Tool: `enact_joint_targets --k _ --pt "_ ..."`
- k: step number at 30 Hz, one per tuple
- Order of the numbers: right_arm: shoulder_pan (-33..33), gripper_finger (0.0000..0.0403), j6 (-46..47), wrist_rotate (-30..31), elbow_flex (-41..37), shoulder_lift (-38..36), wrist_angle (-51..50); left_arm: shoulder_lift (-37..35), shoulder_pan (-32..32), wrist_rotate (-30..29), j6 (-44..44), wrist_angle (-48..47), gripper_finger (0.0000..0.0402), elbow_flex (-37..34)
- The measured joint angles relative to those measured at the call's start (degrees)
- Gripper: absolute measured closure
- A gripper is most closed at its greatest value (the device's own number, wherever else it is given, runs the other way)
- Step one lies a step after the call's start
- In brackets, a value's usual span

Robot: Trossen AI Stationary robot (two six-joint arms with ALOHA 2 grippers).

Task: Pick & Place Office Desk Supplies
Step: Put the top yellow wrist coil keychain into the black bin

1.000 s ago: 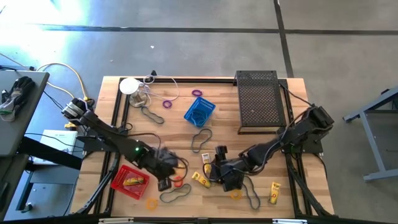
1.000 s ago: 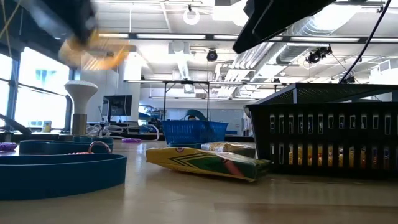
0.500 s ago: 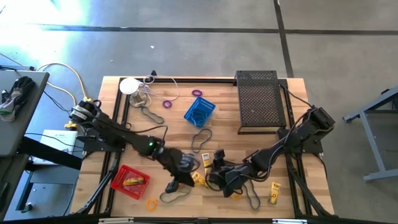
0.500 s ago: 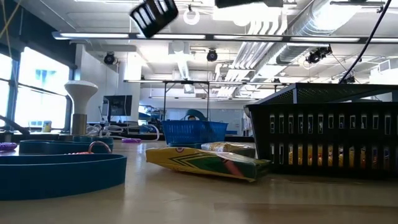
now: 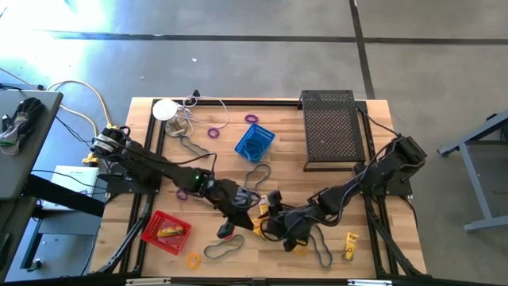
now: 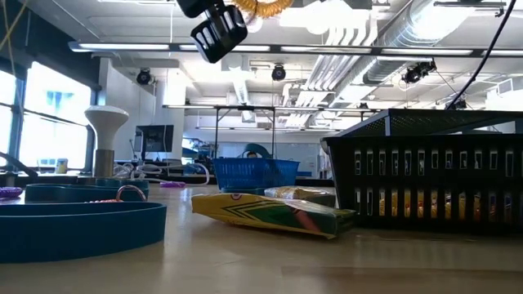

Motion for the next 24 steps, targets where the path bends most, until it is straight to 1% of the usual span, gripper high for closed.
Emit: enact_joint_targets --k 4,10,12,16,19,21,24 --pt "-0.9 0.0281 0.0 -0.5 0.0 0.0 0.4 0.0 0.0 0.0 0.0 0.0 0.04 0.0" --pt "-1.4 0.0381 -0.4 -3.1 0.0 0.0 0.6 0.0 0.0 0.0 1.0 0.0 0.04 0.0" --pt "-1.4 0.0388 -0.5 -3.4 0.0 0.0 0.6 0.0 0.0 -0.4 1.0 -0.1 0.04 0.0" --pt "-1.4 0.0387 0.0 -3.4 0.0 0.0 0.5 0.0 0.0 -2.7 1.2 -0.1 0.0387 0.0" --pt "-1.0 0.0392 0.2 -3.4 0.0 0.0 0.4 0.2 -0.3 -4.2 5.5 -0.3 0.0369 0.0" --pt "-0.5 0.0393 0.7 -3.5 0.0 0.0 -0.3 0.3 -1.0 -6.6 8.7 -0.4 0.0352 0.0" --pt "0.4 0.0393 4.0 -3.5 0.0 0.0 -3.1 0.3 -2.0 -8.3 12.3 -0.3 0.0325 0.0"
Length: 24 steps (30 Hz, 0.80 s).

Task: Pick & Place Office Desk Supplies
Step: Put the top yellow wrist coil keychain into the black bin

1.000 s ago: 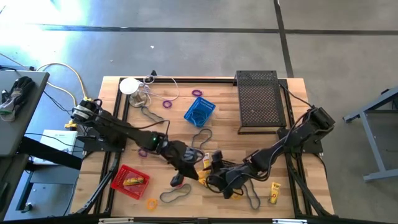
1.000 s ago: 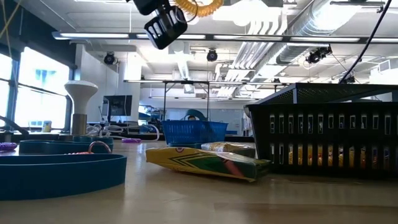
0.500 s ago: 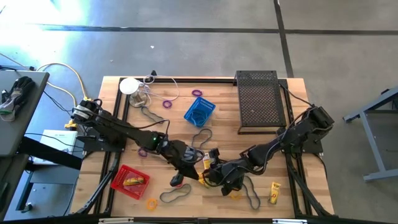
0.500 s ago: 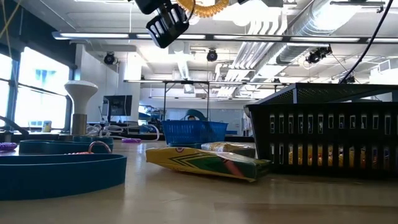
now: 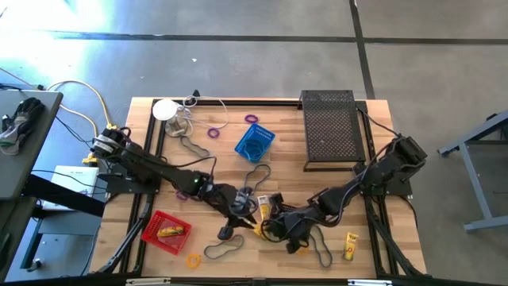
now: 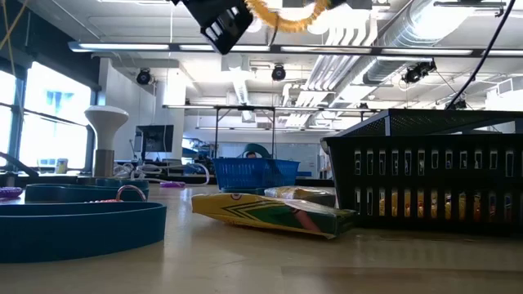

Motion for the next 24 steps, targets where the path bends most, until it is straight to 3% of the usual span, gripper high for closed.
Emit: enact_joint_targets --k 6,12,22,24 --pt "2.8 0.0393 10.8 2.1 0.0 0.0 -8.7 0.0 -1.3 -0.4 3.5 -0.5 0.028 0.0" --pt "5.5 0.0392 30.0 7.1 0.0 0.0 -23.5 0.0 -1.3 -0.4 3.7 -1.5 0.0271 0.0" --pt "6.4 0.0392 53.9 3.9 -0.2 0.0 -37.4 0.0 -1.5 -1.3 3.7 -2.0 0.027 0.0" --pt "5.9 0.0392 55.4 3.2 -1.4 0.0 -36.4 0.0 -1.6 -1.3 4.1 -2.0 0.027 0.0"
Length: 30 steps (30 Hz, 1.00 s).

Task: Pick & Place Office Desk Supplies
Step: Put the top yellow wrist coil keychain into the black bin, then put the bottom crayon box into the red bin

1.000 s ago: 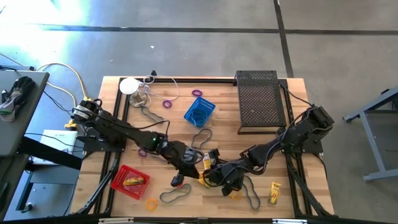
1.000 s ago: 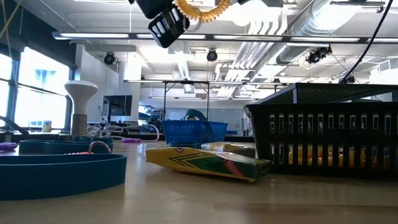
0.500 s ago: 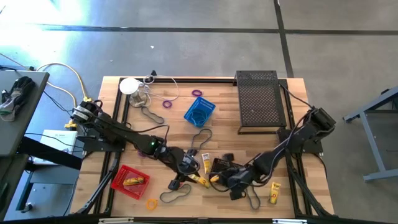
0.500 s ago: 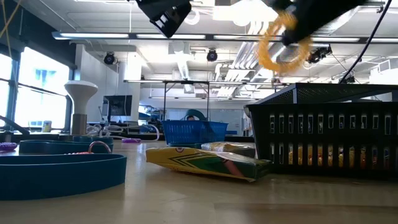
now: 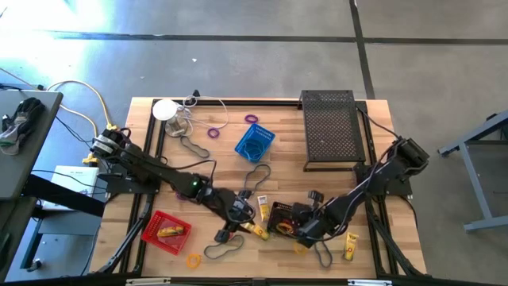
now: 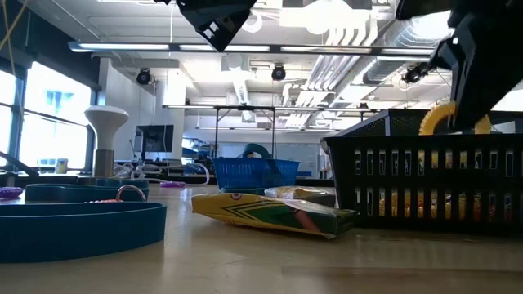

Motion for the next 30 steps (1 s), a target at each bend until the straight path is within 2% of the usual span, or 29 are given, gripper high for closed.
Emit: enact_joint_targets --k 6,14,20,24,28,30 --pt "-0.5 0.0356 -2.4 -0.6 -4.9 0.0 11.0 0.0 0.0 0.0 0.8 -0.6 0.027 0.0" --pt "-1.0 0.0263 -1.1 -1.7 -5.4 -0.2 12.0 0.0 0.0 0.0 0.9 -1.4 0.027 0.0" --pt "-1.0 0.0214 -6.0 -2.4 -5.4 -3.2 11.9 0.0 0.2 0.0 0.9 -2.8 0.027 0.0" --pt "-1.0 0.0212 -6.1 -8.6 -5.3 -8.0 11.8 0.0 0.2 -0.2 1.0 -2.8 0.027 0.0" --pt "0.3 0.0219 3.6 -18.9 -5.3 -12.5 11.7 0.0 0.3 -0.1 1.1 -2.9 0.027 0.0" --pt "2.5 0.0223 10.1 -22.0 -5.3 -14.2 11.9 0.0 0.6 -0.1 2.0 -3.2 0.027 0.0"
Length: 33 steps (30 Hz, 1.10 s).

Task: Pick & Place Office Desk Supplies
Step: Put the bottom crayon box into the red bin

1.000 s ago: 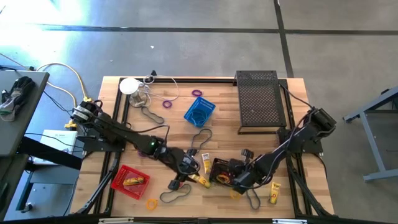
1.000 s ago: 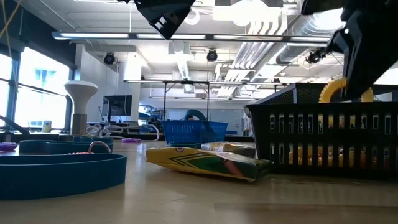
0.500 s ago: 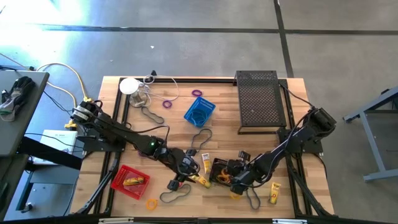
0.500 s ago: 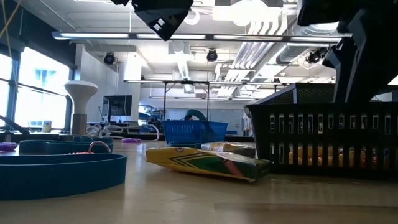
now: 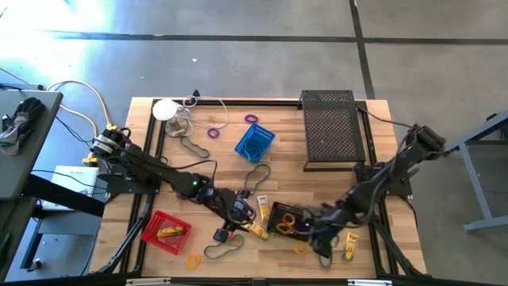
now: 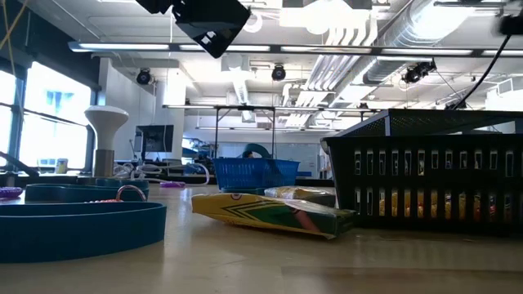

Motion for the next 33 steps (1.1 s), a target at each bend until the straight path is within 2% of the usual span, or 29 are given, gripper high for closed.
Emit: enact_joint_targets --k 3,10,13,16,19,28,33 --pt "4.3 0.0229 11.7 0.1 0.0 -1.2 -0.3 0.0 0.4 0.0 0.7 -0.7 0.027 0.0" --pt "14.6 0.0242 42.9 7.1 0.0 -0.6 -7.9 0.0 0.8 0.0 -1.2 -0.8 0.027 0.0" --pt "17.1 0.0245 59.5 6.3 0.0 0.4 -14.5 0.0 0.8 0.1 -2.3 -0.8 0.027 0.0" --pt "18.5 0.0247 71.7 1.4 0.0 1.6 -18.7 0.0 0.8 0.1 -2.5 -0.6 0.027 0.0" --pt "18.6 0.0247 72.8 -1.7 0.0 3.0 -20.0 0.0 0.8 0.1 -2.4 -0.5 0.027 0.0" --pt "17.1 0.0247 68.3 -1.6 0.0 5.3 -15.3 0.0 1.7 0.1 3.5 -0.4 0.027 0.0" --pt "15.8 0.0247 65.3 -0.7 0.0 5.3 -13.5 0.0 2.5 0.0 4.0 -0.8 0.027 0.0"
